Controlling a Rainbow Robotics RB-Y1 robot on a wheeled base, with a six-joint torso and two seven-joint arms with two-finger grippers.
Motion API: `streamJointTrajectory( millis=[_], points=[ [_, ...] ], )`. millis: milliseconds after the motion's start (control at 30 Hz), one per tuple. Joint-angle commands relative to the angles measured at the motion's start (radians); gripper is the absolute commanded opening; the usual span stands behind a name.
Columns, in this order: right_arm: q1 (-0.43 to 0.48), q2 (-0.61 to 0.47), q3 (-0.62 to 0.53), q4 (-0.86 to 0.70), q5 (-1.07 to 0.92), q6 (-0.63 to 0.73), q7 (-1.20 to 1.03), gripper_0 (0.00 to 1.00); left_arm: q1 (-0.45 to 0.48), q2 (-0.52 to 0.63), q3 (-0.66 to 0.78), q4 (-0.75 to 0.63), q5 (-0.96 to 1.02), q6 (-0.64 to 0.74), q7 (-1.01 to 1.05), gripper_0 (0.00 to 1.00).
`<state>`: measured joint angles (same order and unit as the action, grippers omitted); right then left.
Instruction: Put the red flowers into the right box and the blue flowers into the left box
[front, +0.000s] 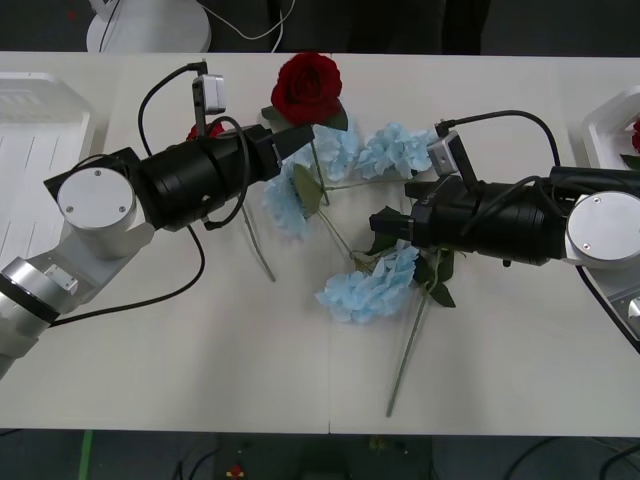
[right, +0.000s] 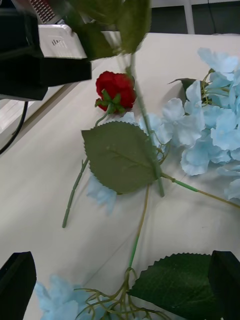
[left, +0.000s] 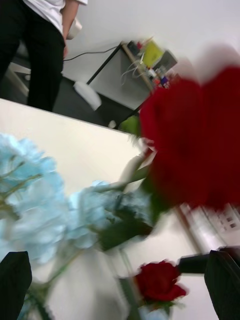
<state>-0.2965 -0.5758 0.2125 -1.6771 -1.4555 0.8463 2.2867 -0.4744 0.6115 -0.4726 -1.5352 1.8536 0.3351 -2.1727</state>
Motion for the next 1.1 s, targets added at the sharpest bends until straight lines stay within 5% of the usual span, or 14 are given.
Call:
streamJointTrajectory(
  millis=[33, 367, 667, 800, 1100],
  points=[
    [-0.010, 0.013, -0.022, -0.007, -0.013, -0.032, 0.065, 1.00, 0.028, 0.033, 0.019, 0.038, -0.068, 0.012, -0.191, 1.00],
    [-0.010, -0.018, -0.018, 0.011, -0.066, -0.046, 0.086, 1.00, 0.037, 0.077, 0.025, 0.086, -0.132, 0.030, -0.274, 1.00],
    [-0.010, -0.184, -0.018, 0.000, -0.256, 0.131, -0.069, 1.00, 0.034, 0.094, 0.270, 0.214, -0.033, 0.395, -0.099, 1.00],
    [0.005, -0.239, -0.018, -0.061, -0.240, 0.181, -0.277, 1.00, 0.023, 0.094, 0.370, 0.222, -0.175, 0.504, 0.096, 1.00],
    [0.033, -0.314, 0.125, -0.357, 0.164, 0.194, -1.207, 1.00, -0.062, 0.091, 0.548, 0.179, -0.550, 0.814, 0.628, 1.00]
  ],
)
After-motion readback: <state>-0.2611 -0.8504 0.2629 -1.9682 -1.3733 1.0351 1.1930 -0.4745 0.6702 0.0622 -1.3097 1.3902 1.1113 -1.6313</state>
